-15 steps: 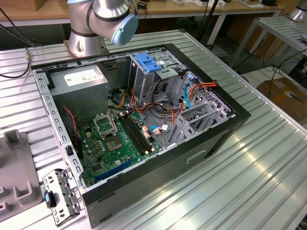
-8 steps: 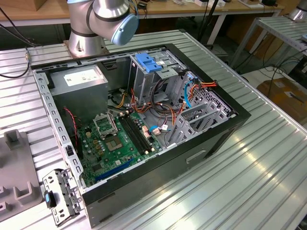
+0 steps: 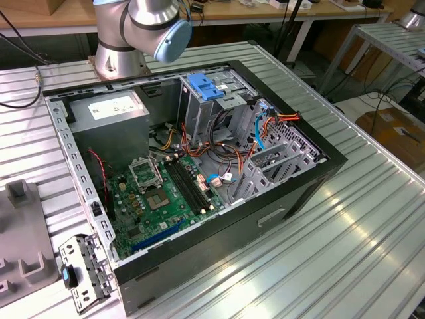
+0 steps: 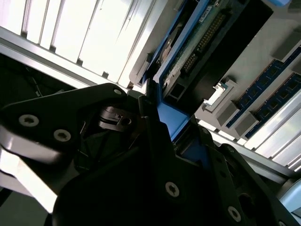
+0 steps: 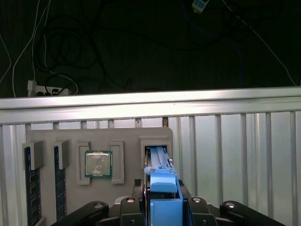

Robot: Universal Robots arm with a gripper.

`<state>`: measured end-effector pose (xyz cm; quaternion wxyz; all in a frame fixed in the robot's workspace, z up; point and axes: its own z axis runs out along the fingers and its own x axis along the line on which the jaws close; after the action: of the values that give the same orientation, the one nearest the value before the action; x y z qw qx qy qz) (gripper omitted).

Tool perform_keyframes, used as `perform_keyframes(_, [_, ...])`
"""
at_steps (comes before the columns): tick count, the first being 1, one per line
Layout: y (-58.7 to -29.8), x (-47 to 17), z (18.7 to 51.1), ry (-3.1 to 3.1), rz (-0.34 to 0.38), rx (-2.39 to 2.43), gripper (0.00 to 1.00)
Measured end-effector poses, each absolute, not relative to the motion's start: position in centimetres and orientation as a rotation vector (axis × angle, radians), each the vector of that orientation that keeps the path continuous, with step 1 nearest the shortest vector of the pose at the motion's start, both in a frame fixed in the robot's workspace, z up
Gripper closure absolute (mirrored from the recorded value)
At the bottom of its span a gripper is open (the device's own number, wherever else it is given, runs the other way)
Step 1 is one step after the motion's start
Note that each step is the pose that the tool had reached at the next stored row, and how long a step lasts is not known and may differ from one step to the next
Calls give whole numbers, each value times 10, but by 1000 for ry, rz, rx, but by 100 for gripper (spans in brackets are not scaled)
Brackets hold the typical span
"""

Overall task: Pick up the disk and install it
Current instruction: 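Pick up the disk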

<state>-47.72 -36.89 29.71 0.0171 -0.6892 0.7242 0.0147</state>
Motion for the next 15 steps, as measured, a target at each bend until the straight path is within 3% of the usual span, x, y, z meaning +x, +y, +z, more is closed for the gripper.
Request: perform_keyframes(15, [-369,-477,297,2245,44,-2146,63])
